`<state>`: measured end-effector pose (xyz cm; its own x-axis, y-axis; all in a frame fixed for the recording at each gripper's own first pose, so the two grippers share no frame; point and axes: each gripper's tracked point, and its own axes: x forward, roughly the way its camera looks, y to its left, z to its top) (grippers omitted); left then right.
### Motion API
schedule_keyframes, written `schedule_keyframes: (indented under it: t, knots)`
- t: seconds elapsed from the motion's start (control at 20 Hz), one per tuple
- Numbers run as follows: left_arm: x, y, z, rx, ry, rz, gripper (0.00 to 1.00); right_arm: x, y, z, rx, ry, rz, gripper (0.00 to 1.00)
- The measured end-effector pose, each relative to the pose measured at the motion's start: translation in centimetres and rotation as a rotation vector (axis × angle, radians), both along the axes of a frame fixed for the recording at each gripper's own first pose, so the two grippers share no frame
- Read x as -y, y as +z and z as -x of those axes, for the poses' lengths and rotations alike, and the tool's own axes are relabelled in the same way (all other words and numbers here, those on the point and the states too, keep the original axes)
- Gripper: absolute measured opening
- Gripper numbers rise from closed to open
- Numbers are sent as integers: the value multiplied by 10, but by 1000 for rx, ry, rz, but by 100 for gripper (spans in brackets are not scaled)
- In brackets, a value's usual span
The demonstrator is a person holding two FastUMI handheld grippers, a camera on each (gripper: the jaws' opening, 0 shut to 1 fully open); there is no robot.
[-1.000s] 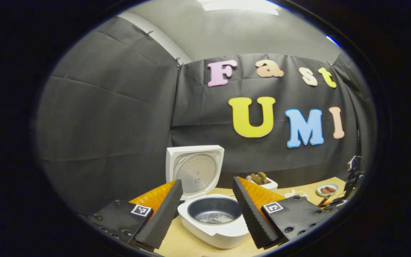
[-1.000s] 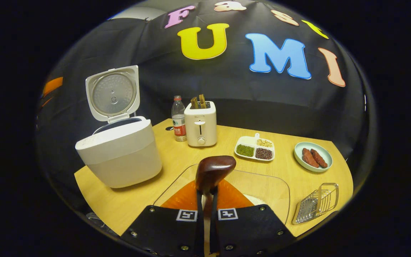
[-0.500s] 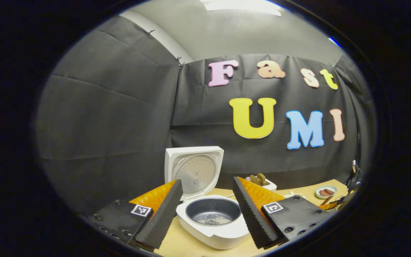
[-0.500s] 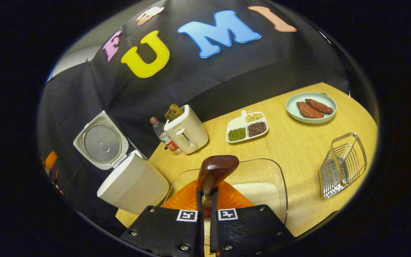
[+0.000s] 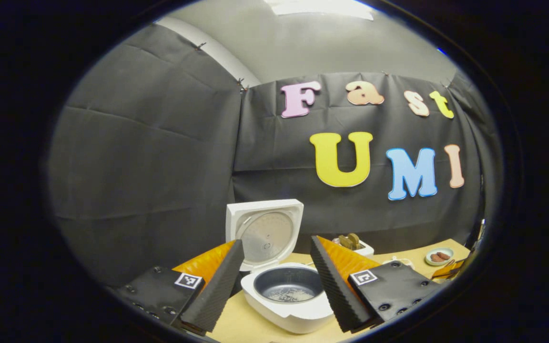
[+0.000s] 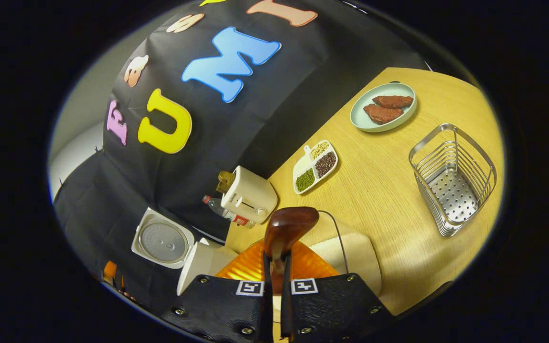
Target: Close the left gripper, press the button to open the rice cooker; take a wooden spoon from the chopstick holder with the right hand, scoop a spoonful of rice and pour it into the rice cooker, then put the wooden spoon back into the chopstick holder.
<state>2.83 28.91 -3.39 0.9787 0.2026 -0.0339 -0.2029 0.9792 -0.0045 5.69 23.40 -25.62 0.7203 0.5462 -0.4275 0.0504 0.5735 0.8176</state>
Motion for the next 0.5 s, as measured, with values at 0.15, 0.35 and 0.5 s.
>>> schedule_keyframes:
  t: [0.15,0.35,0.5]
  knots:
    - [5,-2,0,-2,-13,1,95,5,18,-7,-5,-52,-116,6]
    - [2,-5,2,-2,-20,5,97,-5,46,-15,-6,-68,-237,6]
    - [-4,-13,2,-11,-17,9,97,-24,69,-19,18,-38,-256,6]
